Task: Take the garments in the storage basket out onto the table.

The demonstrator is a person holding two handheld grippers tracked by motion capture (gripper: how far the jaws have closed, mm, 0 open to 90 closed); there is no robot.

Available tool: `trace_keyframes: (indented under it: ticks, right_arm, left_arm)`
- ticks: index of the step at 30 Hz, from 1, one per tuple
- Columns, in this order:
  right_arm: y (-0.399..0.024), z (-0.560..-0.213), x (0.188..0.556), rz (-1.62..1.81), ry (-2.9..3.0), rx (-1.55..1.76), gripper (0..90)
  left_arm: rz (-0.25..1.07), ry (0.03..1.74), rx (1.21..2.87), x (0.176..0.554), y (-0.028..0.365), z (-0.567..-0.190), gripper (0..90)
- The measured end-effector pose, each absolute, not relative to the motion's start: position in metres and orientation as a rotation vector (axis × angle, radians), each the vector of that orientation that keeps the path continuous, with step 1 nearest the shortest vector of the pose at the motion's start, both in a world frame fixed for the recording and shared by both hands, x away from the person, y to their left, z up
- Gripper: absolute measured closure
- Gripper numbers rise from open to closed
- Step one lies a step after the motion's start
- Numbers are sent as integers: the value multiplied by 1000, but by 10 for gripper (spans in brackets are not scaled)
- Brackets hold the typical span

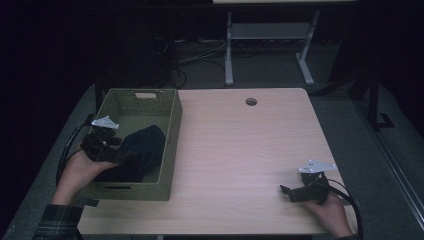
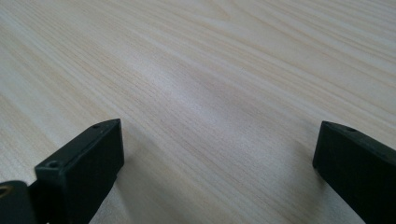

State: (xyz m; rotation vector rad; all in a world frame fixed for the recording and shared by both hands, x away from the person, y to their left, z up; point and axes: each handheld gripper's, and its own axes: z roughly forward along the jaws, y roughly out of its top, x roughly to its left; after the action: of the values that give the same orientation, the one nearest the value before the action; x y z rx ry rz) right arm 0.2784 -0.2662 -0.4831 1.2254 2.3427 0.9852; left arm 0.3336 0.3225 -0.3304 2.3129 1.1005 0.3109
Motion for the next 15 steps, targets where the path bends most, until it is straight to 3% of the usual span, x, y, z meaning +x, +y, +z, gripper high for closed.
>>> trace_keyframes:
  ticks: [11, 14, 15]
  right_arm:
    - [-266, -483, 278, 984, 2343, 1228, 15]
    - [-266, -483, 278, 985, 2343, 1227, 15]
    - [-266, -483, 278, 985, 2343, 1227, 15]
  left_arm:
    - [254, 1114, 2337, 339, 322, -347, 231]
    - [240, 1103, 2348, 341, 322, -350, 274]
    - [238, 1098, 2358, 341, 321, -351, 328]
